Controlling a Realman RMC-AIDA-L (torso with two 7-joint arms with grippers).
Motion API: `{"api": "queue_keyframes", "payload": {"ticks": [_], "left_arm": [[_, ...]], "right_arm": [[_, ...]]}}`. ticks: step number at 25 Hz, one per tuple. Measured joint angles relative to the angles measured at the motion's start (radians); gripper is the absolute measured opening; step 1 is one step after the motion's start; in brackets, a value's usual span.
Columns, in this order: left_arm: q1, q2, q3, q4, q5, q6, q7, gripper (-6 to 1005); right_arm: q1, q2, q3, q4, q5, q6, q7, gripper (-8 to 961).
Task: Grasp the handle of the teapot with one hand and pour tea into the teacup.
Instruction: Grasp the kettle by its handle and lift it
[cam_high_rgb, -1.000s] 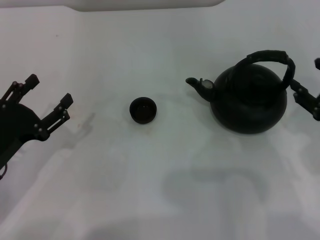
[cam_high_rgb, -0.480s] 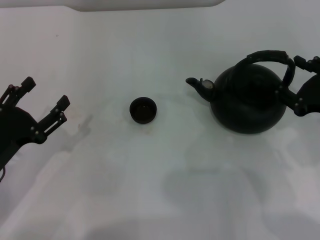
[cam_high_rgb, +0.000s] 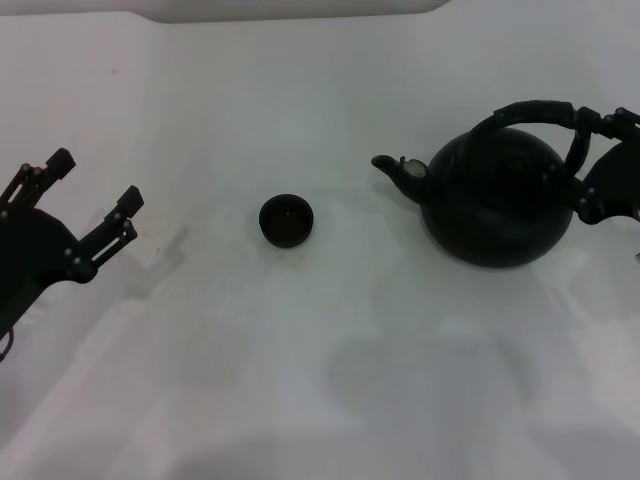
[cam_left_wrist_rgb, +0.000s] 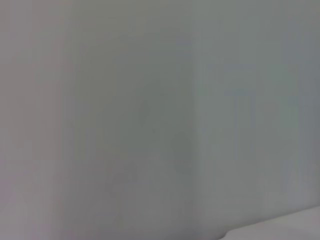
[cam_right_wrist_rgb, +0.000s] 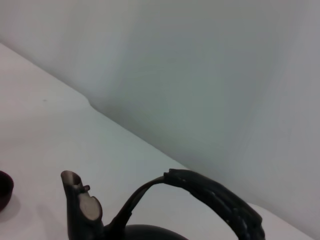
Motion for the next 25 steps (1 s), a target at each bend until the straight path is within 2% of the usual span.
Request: {"api": "queue_keyframes", "payload": {"ticks": [10,15,25], "left_arm": [[0.000,0.000,-0.005,0.002,0.000,0.005,0.000,862],[-0.002,0.000,-0.005,0.000,0.000,0.007,-0.001,862],[-0.002,0.000,-0.008,-0.007,0.000,0.011,-0.002,861]], "right_arm": [[0.004,0.000,0.001,0.001,0.001,-0.041,-0.008,579],[0.008,-0.002,-0.001,-0.014,0.001,-0.061,-0.008,448],[0.011,-0.001,0.003,-0.027,0.001,-0.063,-0.008,374]]}}
